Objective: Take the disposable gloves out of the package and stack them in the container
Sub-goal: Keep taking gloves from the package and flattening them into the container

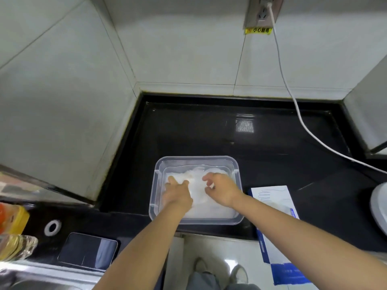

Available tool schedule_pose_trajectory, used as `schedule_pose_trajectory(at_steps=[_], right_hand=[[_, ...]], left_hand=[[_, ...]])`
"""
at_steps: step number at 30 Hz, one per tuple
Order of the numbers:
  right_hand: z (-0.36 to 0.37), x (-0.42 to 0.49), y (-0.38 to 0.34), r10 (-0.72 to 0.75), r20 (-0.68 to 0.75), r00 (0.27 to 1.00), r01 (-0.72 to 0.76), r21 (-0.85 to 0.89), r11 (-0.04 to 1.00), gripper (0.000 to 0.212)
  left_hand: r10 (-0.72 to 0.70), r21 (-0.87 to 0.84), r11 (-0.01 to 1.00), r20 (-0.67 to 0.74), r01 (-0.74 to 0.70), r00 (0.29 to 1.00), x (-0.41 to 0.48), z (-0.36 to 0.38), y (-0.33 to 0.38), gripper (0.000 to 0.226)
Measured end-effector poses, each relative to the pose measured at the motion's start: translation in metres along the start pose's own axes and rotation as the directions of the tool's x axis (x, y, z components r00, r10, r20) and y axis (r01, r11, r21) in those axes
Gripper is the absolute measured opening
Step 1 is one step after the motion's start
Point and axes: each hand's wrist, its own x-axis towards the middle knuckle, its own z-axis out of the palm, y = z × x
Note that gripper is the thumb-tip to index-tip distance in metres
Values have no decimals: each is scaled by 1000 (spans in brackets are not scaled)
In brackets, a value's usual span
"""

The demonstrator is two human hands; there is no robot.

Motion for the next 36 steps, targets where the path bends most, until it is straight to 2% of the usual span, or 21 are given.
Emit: schedule_pose_trajectory(at_steps=[3,5,9,11,13,15,18,20,22,24,27,30,33,36], right_hand=[[-23,-14,1,-60,-279,958,92,103,990,19],[-42,-27,12,-18,-398,917,69,115,991,14],[-69,-52,57,97,-479,873,-53,105,993,13],[-75,-61,76,176,-438,882,-144,106,984,22],[-76,-69,96,290,-288,913,-295,27,955,39],[-76,-79,111,389,-119,913,-391,10,920,50],[-78,-95,123,430,93,898,-440,218,871,48],[-78,-103,127,415,166,895,-441,177,880,36],[-71,-102,137,386,139,912,-396,57,916,22],[-65,-100,149,373,32,927,-375,59,925,21],[-63,-100,160,390,-106,915,-344,299,890,26],[-71,-105,157,345,-172,923,-210,526,824,28],[-85,-111,143,279,-231,932,-35,711,703,28],[-98,-115,128,257,-256,932,42,780,625,35]], left_hand=[[-14,-77,997,-276,-7,961,-14,-14,22,45],[33,-156,983,-394,-102,918,-24,-24,43,35],[225,-242,901,-450,-360,865,-53,-38,92,22],[325,-264,837,-464,-479,824,-69,-34,116,17],[395,-259,807,-432,-531,811,-80,-19,139,11],[406,-275,821,-335,-501,850,-86,0,156,12],[353,-272,881,-167,-387,920,-87,20,169,29],[353,-221,910,-33,-352,935,-84,30,175,38],[364,-198,919,93,-341,927,-82,39,179,45],[378,-211,915,158,-342,912,-80,48,181,50],[390,-227,909,176,-348,904,-78,57,181,59],[402,-179,910,157,-374,902,-78,60,182,65],[407,-185,906,138,-380,903,-78,59,184,57],[419,-254,888,106,-383,902,-76,54,183,41]])
